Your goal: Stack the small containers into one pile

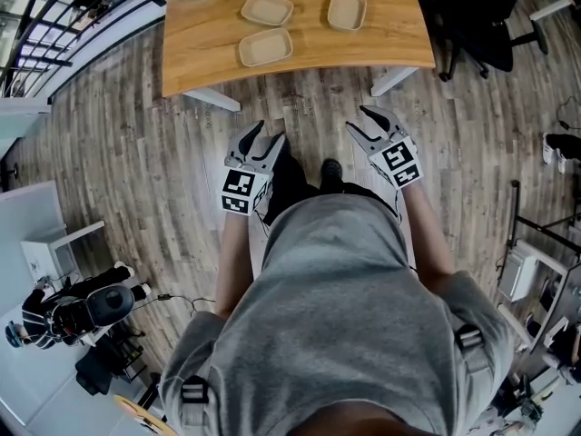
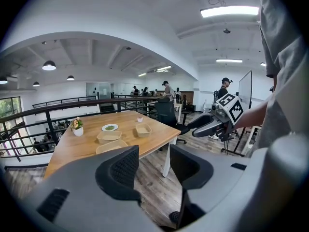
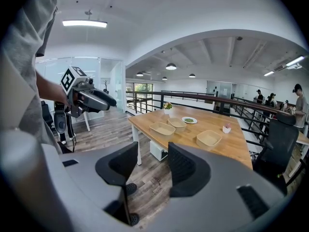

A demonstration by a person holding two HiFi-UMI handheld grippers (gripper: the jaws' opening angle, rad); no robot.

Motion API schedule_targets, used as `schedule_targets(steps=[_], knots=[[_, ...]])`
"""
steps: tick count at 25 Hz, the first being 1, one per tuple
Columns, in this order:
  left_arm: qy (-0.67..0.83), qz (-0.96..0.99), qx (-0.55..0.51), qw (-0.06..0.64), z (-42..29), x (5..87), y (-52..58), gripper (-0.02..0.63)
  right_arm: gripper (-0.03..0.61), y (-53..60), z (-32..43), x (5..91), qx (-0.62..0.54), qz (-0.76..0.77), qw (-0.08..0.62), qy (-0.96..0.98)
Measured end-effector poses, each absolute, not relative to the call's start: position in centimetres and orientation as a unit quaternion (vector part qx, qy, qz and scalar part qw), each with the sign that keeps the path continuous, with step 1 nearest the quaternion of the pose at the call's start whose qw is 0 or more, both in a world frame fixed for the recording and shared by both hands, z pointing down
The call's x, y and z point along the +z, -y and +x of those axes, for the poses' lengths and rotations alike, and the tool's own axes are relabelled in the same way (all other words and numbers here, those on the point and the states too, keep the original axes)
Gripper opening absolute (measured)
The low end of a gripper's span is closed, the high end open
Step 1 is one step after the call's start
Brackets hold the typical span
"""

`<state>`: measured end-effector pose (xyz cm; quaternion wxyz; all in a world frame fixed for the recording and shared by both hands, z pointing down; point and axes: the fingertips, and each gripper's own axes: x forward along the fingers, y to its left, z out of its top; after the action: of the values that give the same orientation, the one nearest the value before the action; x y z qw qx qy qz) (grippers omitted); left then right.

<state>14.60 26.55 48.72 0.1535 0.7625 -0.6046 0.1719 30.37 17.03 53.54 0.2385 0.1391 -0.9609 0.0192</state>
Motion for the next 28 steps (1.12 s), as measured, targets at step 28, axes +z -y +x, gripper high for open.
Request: schedule_targets(steps=[28], knots=[[0.579, 0.782, 0.168, 0.158, -2.9, 47.8, -17.9, 0.202, 0.187, -9.7, 13.3, 51.7, 0.029, 0.174, 0.244, 0.954]])
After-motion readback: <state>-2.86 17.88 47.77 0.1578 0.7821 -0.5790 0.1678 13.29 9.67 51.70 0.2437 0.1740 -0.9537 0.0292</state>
